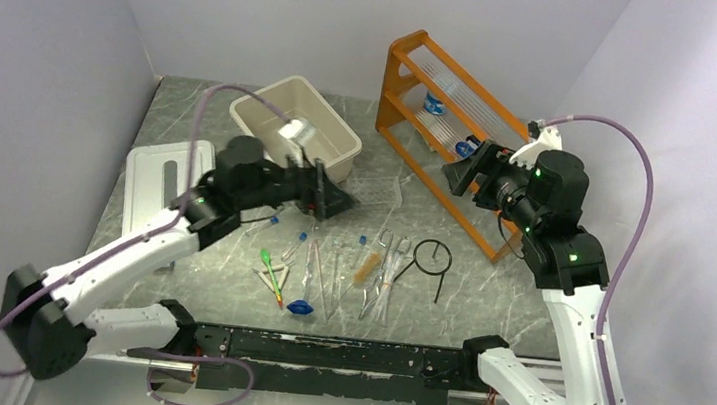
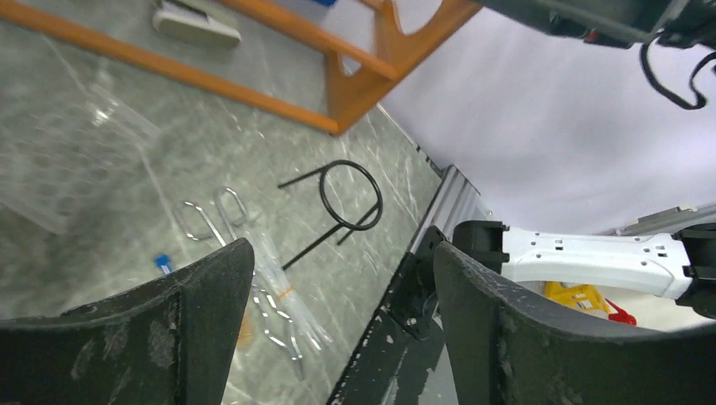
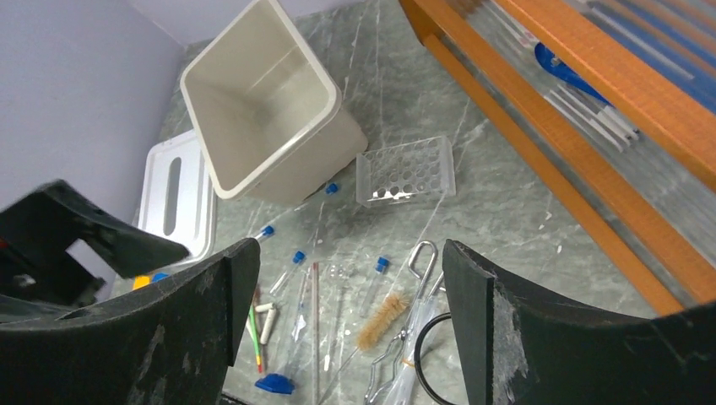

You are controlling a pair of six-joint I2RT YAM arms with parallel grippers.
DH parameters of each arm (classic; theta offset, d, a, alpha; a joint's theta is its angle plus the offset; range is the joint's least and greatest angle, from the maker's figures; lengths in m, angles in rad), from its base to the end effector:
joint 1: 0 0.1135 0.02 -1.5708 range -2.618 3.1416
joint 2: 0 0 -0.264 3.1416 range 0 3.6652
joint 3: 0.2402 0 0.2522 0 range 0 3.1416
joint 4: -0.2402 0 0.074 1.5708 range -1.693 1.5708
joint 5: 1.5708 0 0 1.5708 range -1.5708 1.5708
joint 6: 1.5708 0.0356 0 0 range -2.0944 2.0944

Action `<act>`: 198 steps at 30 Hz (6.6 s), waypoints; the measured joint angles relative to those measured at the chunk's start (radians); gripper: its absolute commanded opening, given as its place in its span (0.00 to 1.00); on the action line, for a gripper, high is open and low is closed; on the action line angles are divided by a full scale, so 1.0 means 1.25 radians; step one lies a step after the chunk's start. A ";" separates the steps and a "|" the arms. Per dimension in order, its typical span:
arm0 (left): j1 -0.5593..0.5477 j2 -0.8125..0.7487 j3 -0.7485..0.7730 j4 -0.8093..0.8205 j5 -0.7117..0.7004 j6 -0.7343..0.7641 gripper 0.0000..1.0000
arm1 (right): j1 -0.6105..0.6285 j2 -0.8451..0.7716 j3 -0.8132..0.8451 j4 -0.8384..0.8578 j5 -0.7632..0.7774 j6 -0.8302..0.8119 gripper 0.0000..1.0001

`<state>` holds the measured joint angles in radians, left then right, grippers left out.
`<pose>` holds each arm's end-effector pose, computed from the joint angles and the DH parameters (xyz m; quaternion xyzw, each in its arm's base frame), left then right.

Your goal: Organize the chemistry lab equipment

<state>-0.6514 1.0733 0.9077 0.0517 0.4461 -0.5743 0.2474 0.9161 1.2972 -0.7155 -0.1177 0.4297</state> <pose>0.1902 -0.1644 0.3522 0.1752 0.7215 -0.5085 0.4361 0.1615 0.0451 0.4338 0.0401 0.8132 0.2374 0.5298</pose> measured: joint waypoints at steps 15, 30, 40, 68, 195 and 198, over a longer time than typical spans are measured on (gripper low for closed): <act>-0.304 0.430 0.188 -0.011 -0.280 -0.095 0.65 | -0.002 -0.148 -0.068 0.112 0.122 0.089 0.75; -0.314 0.598 0.261 0.002 -0.277 -0.166 0.47 | -0.002 -0.165 -0.107 0.161 0.136 0.114 0.75; -0.321 0.667 0.304 0.011 -0.239 -0.180 0.14 | -0.002 -0.164 -0.140 0.190 0.130 0.121 0.75; -0.282 0.456 0.304 0.073 -0.057 -0.164 0.05 | -0.002 -0.171 -0.131 0.227 0.121 0.144 0.75; 0.362 0.816 0.719 -0.342 -0.274 0.215 0.70 | 0.246 0.148 -0.234 0.335 0.108 0.129 0.68; 0.362 0.808 0.757 -0.356 -0.288 0.220 0.73 | 0.255 0.157 -0.234 0.321 0.121 0.118 0.68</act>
<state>-0.1993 2.0830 1.8542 -0.3931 0.0864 -0.2993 0.5655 1.1118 1.0046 -0.3141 0.0330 0.5777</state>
